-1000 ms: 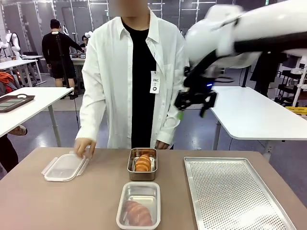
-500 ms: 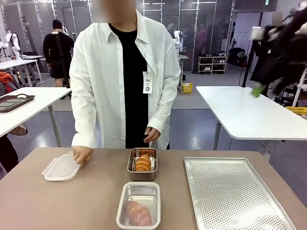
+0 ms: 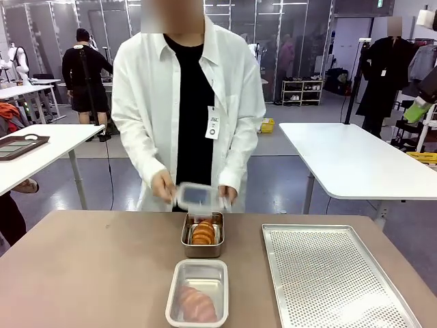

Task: Place the bread into the airtight container.
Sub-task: Pick up a Butter Roll and place it into an empty Airtight Container.

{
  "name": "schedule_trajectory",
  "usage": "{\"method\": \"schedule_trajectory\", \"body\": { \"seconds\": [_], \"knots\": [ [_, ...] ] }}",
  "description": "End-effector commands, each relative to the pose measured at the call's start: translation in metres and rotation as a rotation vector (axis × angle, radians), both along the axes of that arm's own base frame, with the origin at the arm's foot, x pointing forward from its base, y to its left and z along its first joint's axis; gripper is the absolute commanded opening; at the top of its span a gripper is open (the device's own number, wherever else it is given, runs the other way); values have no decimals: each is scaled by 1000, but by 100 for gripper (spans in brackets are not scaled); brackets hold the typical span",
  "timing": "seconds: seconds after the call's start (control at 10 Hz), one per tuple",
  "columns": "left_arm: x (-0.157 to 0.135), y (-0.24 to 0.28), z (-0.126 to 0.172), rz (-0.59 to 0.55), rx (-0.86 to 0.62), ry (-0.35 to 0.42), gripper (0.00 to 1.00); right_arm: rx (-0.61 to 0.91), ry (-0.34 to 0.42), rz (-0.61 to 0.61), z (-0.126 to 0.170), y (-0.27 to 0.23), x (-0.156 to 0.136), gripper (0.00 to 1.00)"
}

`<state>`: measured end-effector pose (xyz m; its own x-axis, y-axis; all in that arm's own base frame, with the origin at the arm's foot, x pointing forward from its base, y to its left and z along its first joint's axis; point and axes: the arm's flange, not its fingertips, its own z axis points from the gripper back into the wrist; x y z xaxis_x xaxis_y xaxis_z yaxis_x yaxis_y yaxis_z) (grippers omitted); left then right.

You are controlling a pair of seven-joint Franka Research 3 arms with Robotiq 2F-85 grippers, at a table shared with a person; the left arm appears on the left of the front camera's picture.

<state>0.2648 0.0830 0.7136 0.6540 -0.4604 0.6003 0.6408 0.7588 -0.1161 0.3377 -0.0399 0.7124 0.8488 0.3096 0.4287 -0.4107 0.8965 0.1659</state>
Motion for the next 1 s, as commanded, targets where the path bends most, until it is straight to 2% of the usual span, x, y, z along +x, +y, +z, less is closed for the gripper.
{"method": "schedule_trajectory", "body": {
  "seconds": [0.0, 0.9],
  "knots": [
    [0, 1, 2, -19, 2, -4, 100, 2, -14, 1, 7, -1, -6, 100],
    [0, 1, 2, -19, 2, -4, 100, 2, -14, 1, 7, -1, -6, 100]
  ]
}}
